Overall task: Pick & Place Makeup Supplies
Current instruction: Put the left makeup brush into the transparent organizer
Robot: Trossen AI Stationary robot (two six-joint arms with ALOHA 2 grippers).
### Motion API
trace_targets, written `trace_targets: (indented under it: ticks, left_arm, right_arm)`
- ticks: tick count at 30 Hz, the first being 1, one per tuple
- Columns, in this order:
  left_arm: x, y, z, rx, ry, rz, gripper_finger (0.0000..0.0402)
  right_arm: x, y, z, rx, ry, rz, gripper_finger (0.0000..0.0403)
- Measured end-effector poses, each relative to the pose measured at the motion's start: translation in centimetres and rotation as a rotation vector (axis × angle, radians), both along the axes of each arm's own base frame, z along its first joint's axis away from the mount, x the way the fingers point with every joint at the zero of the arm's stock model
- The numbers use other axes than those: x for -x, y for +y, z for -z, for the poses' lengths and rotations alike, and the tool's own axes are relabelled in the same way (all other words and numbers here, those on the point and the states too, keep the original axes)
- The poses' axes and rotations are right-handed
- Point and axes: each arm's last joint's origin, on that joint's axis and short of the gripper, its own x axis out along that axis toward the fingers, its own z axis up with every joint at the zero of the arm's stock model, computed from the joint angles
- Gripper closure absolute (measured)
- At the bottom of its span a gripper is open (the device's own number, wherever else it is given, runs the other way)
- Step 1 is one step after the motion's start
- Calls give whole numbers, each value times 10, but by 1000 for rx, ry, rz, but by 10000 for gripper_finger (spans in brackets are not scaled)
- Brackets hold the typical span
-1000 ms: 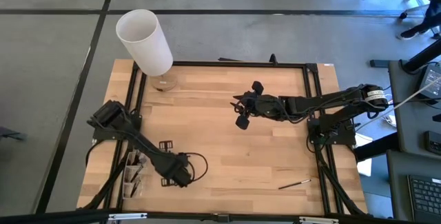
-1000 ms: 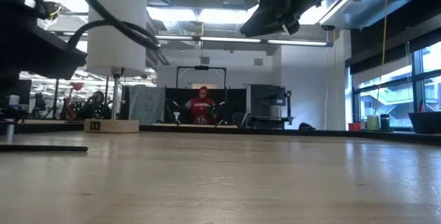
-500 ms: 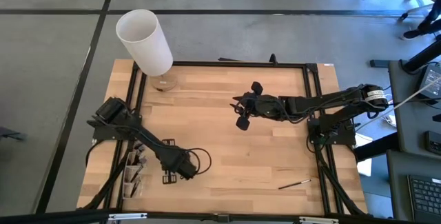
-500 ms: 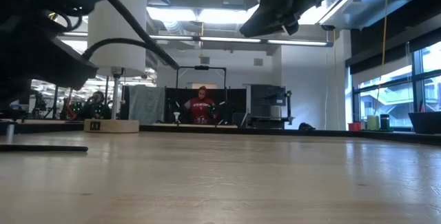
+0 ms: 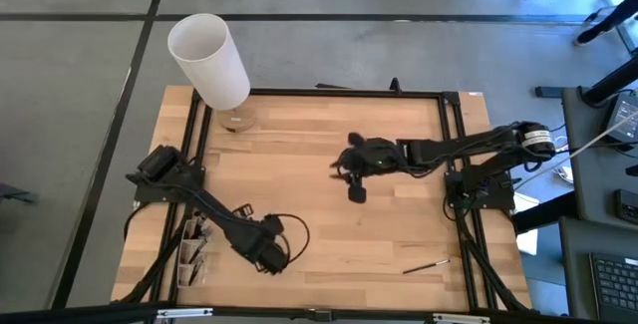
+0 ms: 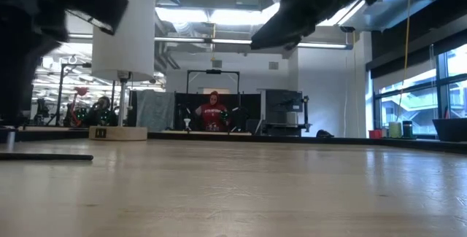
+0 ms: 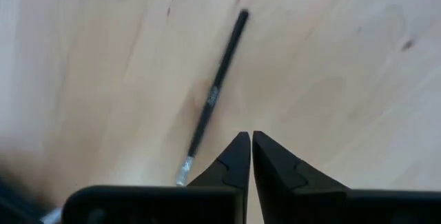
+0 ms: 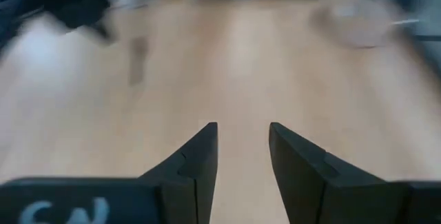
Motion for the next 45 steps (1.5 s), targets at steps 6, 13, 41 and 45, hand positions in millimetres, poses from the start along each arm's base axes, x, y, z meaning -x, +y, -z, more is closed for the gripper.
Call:
trace_targets:
  ticks: [6, 13, 41, 45]
  left_arm:
    - [8, -18, -8, -152, -194, -59, 391]
    - [49, -46, -31, -566, -554, 94, 391]
    - [144, -87, -73, -523, -1231, 263, 396]
    - [142, -86, -73, -522, -1219, 253, 399]
  right_arm:
    - [-30, 6, 32, -116, -40, -213, 272]
    - [-86, 27, 84, -310, -56, -157, 272]
    - [-262, 97, 125, -153, 71, -189, 272]
    - [-262, 97, 135, -163, 96, -169, 272]
